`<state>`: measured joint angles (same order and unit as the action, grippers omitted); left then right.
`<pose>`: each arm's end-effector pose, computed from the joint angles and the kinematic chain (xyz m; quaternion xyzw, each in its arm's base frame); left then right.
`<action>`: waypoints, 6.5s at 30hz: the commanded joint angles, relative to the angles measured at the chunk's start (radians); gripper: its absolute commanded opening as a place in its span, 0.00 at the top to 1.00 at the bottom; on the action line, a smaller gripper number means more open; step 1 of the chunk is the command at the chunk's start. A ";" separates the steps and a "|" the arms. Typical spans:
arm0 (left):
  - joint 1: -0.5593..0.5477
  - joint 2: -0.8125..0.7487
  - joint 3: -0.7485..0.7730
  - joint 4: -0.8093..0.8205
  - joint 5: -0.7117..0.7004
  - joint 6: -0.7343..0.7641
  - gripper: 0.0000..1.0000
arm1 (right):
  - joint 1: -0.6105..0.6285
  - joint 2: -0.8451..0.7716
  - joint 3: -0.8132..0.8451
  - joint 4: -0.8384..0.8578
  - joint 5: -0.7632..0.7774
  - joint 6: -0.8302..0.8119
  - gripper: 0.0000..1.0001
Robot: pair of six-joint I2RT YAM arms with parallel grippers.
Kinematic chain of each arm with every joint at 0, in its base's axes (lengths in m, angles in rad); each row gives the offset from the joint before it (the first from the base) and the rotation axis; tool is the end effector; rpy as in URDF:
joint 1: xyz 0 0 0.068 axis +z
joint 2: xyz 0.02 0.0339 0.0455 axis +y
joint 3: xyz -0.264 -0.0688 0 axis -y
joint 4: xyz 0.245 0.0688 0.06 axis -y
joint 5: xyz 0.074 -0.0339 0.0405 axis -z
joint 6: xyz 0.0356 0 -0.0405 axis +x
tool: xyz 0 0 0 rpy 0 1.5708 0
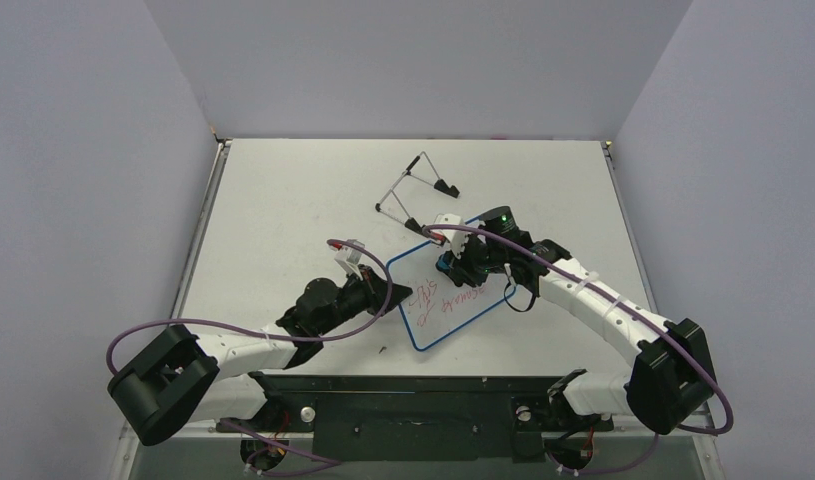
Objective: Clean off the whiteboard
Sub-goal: Erase the whiteboard at the center of the board.
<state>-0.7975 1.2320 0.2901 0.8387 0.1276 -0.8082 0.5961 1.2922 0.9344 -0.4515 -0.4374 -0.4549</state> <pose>0.1599 -0.1704 0.1884 0.0387 0.7413 -0.5136 0.4302 0.2160 0.1647 0.2608 -0.5244 0.7435 0.2265 0.3476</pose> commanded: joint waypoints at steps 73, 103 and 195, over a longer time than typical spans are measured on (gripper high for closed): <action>-0.009 0.002 0.018 0.110 0.027 0.007 1.00 | -0.041 -0.021 0.012 0.125 0.012 0.155 1.00; -0.016 -0.015 0.010 0.105 0.022 0.014 1.00 | -0.112 0.003 0.004 0.172 0.110 0.257 1.00; -0.014 -0.051 -0.006 0.121 -0.002 -0.014 1.00 | -0.066 -0.017 -0.016 0.054 -0.133 -0.012 1.00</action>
<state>-0.8062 1.2175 0.2703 0.8639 0.1291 -0.8047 0.4885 1.2617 0.8864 -0.3790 -0.5144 -0.4099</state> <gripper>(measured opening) 0.035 0.209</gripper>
